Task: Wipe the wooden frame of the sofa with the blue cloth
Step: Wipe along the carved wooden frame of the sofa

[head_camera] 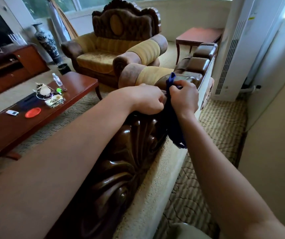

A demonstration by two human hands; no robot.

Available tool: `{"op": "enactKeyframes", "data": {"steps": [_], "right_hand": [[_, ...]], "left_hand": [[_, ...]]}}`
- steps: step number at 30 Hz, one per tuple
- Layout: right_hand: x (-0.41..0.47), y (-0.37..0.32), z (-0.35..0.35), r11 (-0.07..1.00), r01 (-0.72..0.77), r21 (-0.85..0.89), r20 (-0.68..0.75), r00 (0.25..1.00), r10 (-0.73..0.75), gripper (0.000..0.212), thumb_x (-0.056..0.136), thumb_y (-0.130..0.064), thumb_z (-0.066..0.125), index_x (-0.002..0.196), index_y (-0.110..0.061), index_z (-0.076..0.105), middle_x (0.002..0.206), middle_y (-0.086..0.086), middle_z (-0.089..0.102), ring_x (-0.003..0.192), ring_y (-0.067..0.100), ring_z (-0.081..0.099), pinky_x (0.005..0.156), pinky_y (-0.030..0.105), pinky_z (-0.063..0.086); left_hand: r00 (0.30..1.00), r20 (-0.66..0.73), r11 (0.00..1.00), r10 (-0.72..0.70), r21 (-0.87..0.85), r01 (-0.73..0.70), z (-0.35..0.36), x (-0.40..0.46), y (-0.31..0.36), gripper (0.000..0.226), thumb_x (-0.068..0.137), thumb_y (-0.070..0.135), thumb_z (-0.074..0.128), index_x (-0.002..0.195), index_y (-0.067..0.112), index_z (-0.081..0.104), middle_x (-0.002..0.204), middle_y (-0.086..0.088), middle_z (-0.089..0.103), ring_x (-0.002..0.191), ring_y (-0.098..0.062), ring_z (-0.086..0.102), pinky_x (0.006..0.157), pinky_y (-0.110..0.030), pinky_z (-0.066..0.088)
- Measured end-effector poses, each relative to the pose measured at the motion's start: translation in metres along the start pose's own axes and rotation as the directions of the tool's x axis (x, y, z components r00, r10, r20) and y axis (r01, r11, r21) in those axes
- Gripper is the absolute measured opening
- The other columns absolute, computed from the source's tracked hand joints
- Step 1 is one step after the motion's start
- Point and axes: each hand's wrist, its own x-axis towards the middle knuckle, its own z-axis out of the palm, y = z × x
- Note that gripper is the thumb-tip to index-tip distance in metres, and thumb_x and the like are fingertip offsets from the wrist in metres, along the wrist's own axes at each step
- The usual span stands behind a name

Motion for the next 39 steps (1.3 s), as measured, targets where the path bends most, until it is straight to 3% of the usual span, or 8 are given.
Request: {"op": "enactKeyframes", "data": {"steps": [6, 11, 14, 19, 25, 30, 35, 39], "right_hand": [[-0.05, 0.02, 0.004, 0.969, 0.04, 0.243, -0.141, 0.99, -0.006, 0.02, 0.087, -0.018, 0.057, 0.103, -0.013, 0.068, 0.102, 0.006, 0.061, 0.087, 0.01, 0.051, 0.068, 0.014, 0.029], [-0.148, 0.047, 0.015, 0.899, -0.075, 0.431, -0.085, 0.989, 0.123, 0.015, 0.083, -0.02, 0.056, 0.09, -0.012, 0.066, 0.084, 0.002, 0.063, 0.078, 0.014, 0.056, 0.072, 0.025, 0.043], [-0.186, 0.046, 0.011, 0.887, -0.078, 0.454, -0.091, 0.987, 0.134, 0.009, 0.081, -0.02, 0.055, 0.083, -0.015, 0.062, 0.077, -0.008, 0.056, 0.073, 0.009, 0.052, 0.07, 0.023, 0.042], [-0.238, 0.039, 0.01, 0.864, -0.041, 0.502, -0.106, 0.988, 0.108, 0.011, 0.077, -0.026, 0.054, 0.08, -0.016, 0.056, 0.076, 0.0, 0.057, 0.07, 0.012, 0.05, 0.067, 0.024, 0.041], [-0.234, 0.026, 0.004, 0.868, 0.22, 0.445, -0.195, 0.97, -0.145, 0.013, 0.082, -0.017, 0.053, 0.09, -0.01, 0.06, 0.084, 0.001, 0.057, 0.077, 0.009, 0.052, 0.071, 0.015, 0.041], [-0.199, 0.029, 0.01, 0.884, 0.094, 0.457, -0.171, 0.985, -0.016, 0.006, 0.084, -0.021, 0.053, 0.089, -0.019, 0.051, 0.078, 0.002, 0.056, 0.071, 0.017, 0.052, 0.065, 0.033, 0.043], [-0.216, 0.042, 0.015, 0.864, -0.015, 0.503, -0.137, 0.986, 0.098, 0.013, 0.08, -0.024, 0.05, 0.084, -0.012, 0.05, 0.072, -0.005, 0.049, 0.065, 0.009, 0.044, 0.065, 0.031, 0.038], [-0.246, 0.042, 0.014, 0.863, 0.006, 0.506, -0.114, 0.992, 0.061, 0.028, 0.074, -0.036, 0.047, 0.082, -0.009, 0.051, 0.071, -0.002, 0.05, 0.066, 0.013, 0.045, 0.065, 0.034, 0.039]], "left_hand": [[0.995, -0.094, 0.994, 0.038, -0.096, -0.047, 0.001, -0.011, 0.001, 0.017, 0.092, 0.02, 0.048, 0.079, 0.021, 0.059, 0.09, -0.001, 0.062, 0.09, -0.019, 0.058, 0.074, -0.029, 0.044], [0.926, -0.375, 0.994, 0.035, -0.083, -0.071, -0.002, -0.023, -0.002, 0.016, 0.091, 0.022, 0.048, 0.092, 0.017, 0.063, 0.098, -0.004, 0.055, 0.095, -0.021, 0.053, 0.081, -0.032, 0.044], [0.893, -0.443, 0.993, 0.083, -0.041, -0.112, 0.0, -0.038, -0.002, 0.022, 0.09, 0.024, 0.048, 0.096, 0.015, 0.067, 0.096, -0.003, 0.053, 0.098, -0.021, 0.053, 0.088, -0.038, 0.047], [0.86, -0.48, 0.984, 0.171, 0.041, -0.173, 0.012, -0.063, -0.001, 0.025, 0.09, 0.026, 0.048, 0.094, 0.013, 0.069, 0.09, -0.003, 0.053, 0.092, -0.022, 0.053, 0.088, -0.04, 0.047], [0.789, -0.589, 0.982, 0.177, 0.058, -0.178, 0.015, -0.064, 0.001, 0.029, 0.088, 0.025, 0.047, 0.095, 0.007, 0.069, 0.086, -0.009, 0.059, 0.087, -0.026, 0.055, 0.078, -0.041, 0.05], [0.743, -0.643, 0.982, 0.186, 0.104, -0.156, 0.017, -0.06, 0.002, 0.03, 0.088, 0.023, 0.046, 0.093, 0.003, 0.068, 0.082, -0.01, 0.053, 0.08, -0.024, 0.05, 0.067, -0.034, 0.039], [0.661, -0.725, 0.981, 0.192, 0.118, -0.156, 0.018, -0.059, 0.0, 0.034, 0.088, 0.024, 0.046, 0.098, -0.002, 0.065, 0.096, -0.015, 0.057, 0.087, -0.025, 0.056, 0.069, -0.03, 0.039], [0.655, -0.734, 0.984, 0.179, 0.116, -0.138, 0.018, -0.058, -0.001, 0.032, 0.088, 0.024, 0.047, 0.101, 0.0, 0.063, 0.093, -0.013, 0.057, 0.08, -0.018, 0.048, 0.068, -0.028, 0.036]]}}
